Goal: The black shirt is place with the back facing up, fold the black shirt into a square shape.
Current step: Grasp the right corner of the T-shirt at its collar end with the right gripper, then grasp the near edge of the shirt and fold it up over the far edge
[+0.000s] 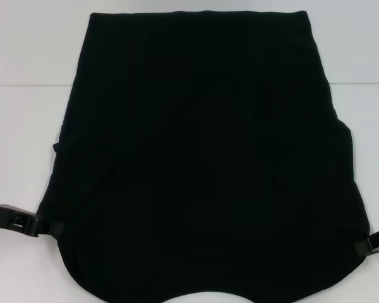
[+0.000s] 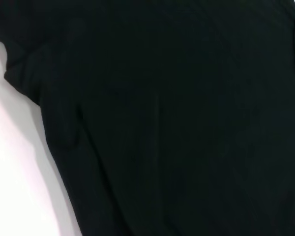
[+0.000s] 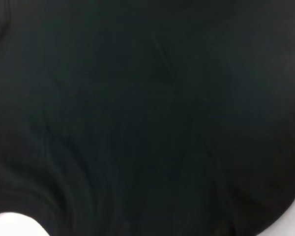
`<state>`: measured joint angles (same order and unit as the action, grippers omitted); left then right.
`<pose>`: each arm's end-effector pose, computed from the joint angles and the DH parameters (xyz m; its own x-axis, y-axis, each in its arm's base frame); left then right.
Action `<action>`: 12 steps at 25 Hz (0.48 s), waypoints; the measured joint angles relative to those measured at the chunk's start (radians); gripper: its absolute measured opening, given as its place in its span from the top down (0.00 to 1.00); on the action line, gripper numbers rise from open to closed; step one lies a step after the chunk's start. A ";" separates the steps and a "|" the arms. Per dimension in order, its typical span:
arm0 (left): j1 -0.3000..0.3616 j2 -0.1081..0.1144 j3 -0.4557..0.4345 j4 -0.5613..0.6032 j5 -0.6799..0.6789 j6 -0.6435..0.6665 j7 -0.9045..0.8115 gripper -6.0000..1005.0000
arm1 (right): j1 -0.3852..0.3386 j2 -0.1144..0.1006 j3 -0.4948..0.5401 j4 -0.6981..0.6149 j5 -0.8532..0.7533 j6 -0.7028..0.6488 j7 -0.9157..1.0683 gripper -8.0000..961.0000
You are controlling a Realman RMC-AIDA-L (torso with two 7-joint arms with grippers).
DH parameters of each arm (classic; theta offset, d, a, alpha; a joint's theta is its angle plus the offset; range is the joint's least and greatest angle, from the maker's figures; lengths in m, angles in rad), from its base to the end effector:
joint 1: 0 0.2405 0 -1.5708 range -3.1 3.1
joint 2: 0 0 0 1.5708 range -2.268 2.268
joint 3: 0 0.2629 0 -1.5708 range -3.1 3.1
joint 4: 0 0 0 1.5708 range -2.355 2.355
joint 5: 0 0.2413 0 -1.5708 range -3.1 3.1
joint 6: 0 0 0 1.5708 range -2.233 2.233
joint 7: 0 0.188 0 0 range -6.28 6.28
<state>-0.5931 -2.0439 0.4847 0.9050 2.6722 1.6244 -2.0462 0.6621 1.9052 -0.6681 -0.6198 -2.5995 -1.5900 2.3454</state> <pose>-0.3455 0.3676 0.0222 0.5077 0.8497 0.1423 0.8491 -0.4655 -0.2496 0.3461 0.3718 0.0085 0.2524 -0.9670 -0.0358 -0.9554 -0.2432 -0.1674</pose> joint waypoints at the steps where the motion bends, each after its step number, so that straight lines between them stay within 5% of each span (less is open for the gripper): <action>1: 0.000 0.000 0.000 0.000 0.000 0.000 0.000 0.93 | 0.000 0.000 0.000 0.000 0.000 0.000 0.000 0.58; 10: -0.008 -0.001 0.000 0.000 0.000 0.000 -0.004 0.93 | -0.012 0.007 0.002 -0.002 0.005 0.002 -0.008 0.91; 12: -0.008 -0.001 -0.002 0.000 0.000 0.003 -0.006 0.93 | -0.020 0.008 0.006 -0.003 0.005 -0.001 -0.013 0.91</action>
<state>-0.6014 -2.0449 0.4828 0.9050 2.6722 1.6277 -2.0524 0.6417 1.9133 -0.6626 -0.6231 -2.5941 -1.5905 2.3324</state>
